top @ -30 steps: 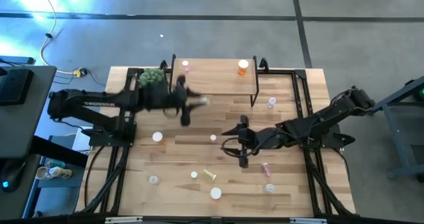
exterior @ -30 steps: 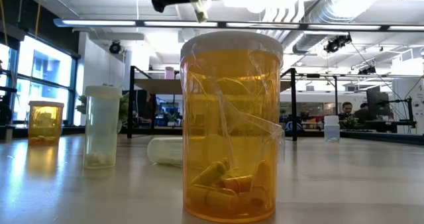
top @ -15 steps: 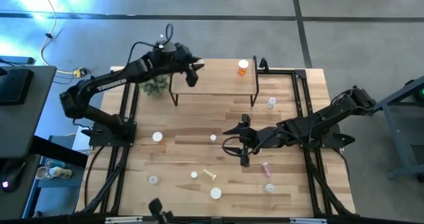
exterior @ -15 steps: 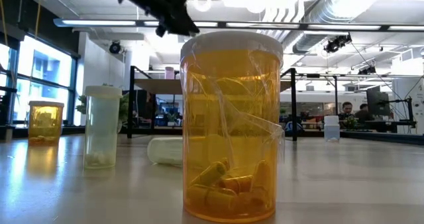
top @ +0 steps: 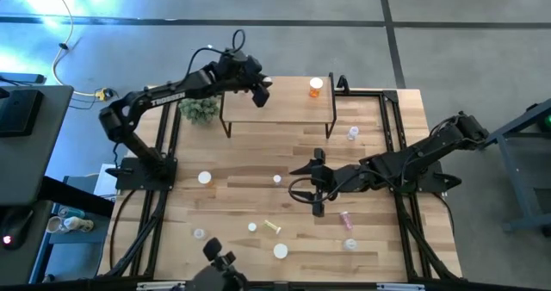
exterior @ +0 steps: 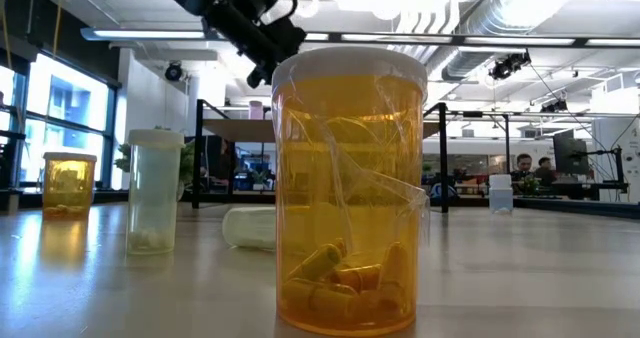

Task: Pick and place medicine bottles onto shelf by color
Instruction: Put the top yellow pill bottle on the shelf

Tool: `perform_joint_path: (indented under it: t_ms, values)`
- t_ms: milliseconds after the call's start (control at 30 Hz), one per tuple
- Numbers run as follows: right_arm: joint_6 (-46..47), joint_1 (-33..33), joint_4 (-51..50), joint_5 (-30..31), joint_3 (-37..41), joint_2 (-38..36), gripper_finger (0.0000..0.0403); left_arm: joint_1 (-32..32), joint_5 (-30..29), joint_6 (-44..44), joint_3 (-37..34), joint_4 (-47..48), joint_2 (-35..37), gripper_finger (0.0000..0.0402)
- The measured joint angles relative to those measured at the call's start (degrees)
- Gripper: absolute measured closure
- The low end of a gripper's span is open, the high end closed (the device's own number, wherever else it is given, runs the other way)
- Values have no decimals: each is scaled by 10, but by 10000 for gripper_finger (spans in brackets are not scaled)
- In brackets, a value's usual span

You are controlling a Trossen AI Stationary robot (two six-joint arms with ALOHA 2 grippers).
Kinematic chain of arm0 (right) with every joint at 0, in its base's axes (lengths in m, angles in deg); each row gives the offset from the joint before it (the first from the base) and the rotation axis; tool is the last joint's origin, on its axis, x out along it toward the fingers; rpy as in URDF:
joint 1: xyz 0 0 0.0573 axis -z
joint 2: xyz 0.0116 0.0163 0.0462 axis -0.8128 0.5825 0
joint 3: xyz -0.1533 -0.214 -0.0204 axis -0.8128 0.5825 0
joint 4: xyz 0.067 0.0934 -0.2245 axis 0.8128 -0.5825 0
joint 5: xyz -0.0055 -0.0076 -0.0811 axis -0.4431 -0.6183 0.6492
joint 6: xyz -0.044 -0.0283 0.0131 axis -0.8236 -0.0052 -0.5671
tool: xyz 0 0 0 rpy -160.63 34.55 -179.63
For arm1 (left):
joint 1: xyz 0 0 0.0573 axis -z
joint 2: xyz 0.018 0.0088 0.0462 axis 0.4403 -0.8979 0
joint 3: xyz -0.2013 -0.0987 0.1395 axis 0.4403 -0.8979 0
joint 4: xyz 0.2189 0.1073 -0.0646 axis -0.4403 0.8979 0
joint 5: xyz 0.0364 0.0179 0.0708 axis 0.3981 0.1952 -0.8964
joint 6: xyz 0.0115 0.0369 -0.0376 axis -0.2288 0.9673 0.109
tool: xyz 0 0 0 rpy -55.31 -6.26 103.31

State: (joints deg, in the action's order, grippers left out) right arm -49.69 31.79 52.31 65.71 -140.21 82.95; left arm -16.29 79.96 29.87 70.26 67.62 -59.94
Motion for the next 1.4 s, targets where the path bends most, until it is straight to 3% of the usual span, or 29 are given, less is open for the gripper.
perform_joint_path:
  t_ms: [167,433,1400]
  values:
    - [0,0,0,0,0,0,160,2,-44,0,0,0,-16,286]
    - [0,0,0,0,0,0,160,2,-69,-17,0,20,-21,286]
    - [0,0,0,0,0,0,160,6,-70,-36,0,41,-21,278]
